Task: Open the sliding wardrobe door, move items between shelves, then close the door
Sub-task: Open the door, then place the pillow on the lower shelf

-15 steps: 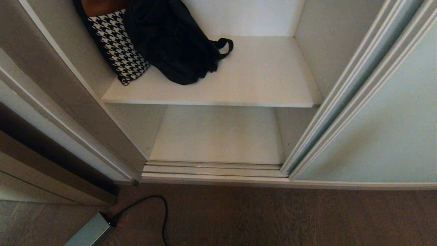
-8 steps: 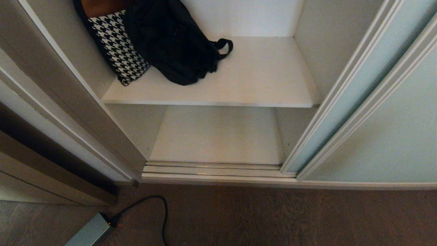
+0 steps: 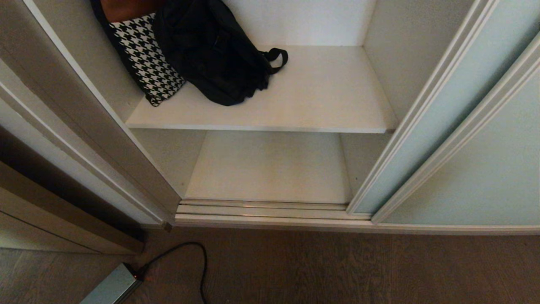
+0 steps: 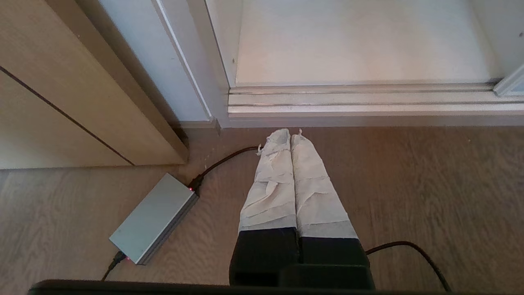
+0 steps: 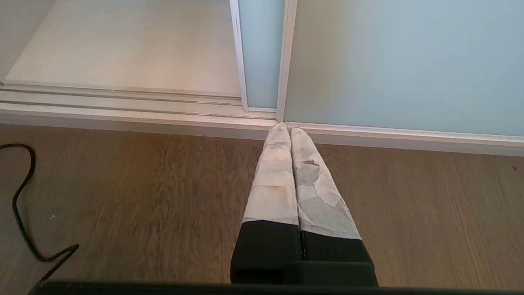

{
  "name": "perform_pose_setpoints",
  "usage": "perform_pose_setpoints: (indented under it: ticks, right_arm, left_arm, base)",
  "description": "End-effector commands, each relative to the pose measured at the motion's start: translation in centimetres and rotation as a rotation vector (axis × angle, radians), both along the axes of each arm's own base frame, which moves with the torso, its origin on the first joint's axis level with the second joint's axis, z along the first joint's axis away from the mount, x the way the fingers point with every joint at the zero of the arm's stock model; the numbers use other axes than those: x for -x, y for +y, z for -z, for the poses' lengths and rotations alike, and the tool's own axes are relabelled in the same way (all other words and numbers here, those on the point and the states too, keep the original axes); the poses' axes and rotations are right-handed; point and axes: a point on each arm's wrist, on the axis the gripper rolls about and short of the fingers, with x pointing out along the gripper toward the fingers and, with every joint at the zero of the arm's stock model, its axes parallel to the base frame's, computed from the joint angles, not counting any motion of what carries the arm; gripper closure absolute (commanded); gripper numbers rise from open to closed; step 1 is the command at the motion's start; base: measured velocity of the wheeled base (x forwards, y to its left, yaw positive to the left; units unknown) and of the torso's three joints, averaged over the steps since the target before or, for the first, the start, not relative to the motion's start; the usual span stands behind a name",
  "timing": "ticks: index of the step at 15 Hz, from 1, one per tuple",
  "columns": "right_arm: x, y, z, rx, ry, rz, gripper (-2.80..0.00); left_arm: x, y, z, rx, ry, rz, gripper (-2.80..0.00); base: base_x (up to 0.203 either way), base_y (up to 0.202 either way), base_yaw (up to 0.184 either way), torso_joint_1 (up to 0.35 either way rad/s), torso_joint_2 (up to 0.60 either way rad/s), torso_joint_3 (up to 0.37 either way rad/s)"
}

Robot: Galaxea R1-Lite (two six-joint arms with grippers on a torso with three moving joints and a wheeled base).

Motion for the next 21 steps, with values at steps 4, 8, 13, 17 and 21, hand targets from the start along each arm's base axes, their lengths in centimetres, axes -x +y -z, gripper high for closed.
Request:
perform_pose_setpoints:
  ticks: [4,8,13,17,21]
  right_arm:
    - [0.01,0.0,0.0,0.0,-0.002,-0.001,0.0]
    - [0.01,0.0,0.0,0.0,-0.002,0.0,0.0]
    - [0.01,0.0,0.0,0.001,-0.002,-0.001,0.0]
    - [0.01,0.0,0.0,0.001,-0.002,0.001,0.0]
    - [0.01,0.0,0.0,0.001,-0.002,-0.001,0.0]
  left_arm:
    - [-0.04,0.03,0.11,0.015,0.001,-0.014,0.0]
    - [-0.04,0.06,0.1,0.041,0.001,-0.025,0.0]
    - [-0.04,0.06,0.1,0.051,0.001,-0.028,0.0]
    - [-0.04,0.06,0.1,0.053,0.001,-0.028,0.0]
    - [-0.04,0.06,0.1,0.058,0.001,-0.028,0.0]
  base:
    - [0.0,0.0,0.0,0.0,0.0,0.0]
    - [0.0,0.0,0.0,0.0,0.0,0.0]
    - [0.0,0.0,0.0,0.0,0.0,0.0]
    - [0.0,0.0,0.0,0.0,0.0,0.0]
    - [0.03,0.0,0.0,-0.001,0.0,0.0]
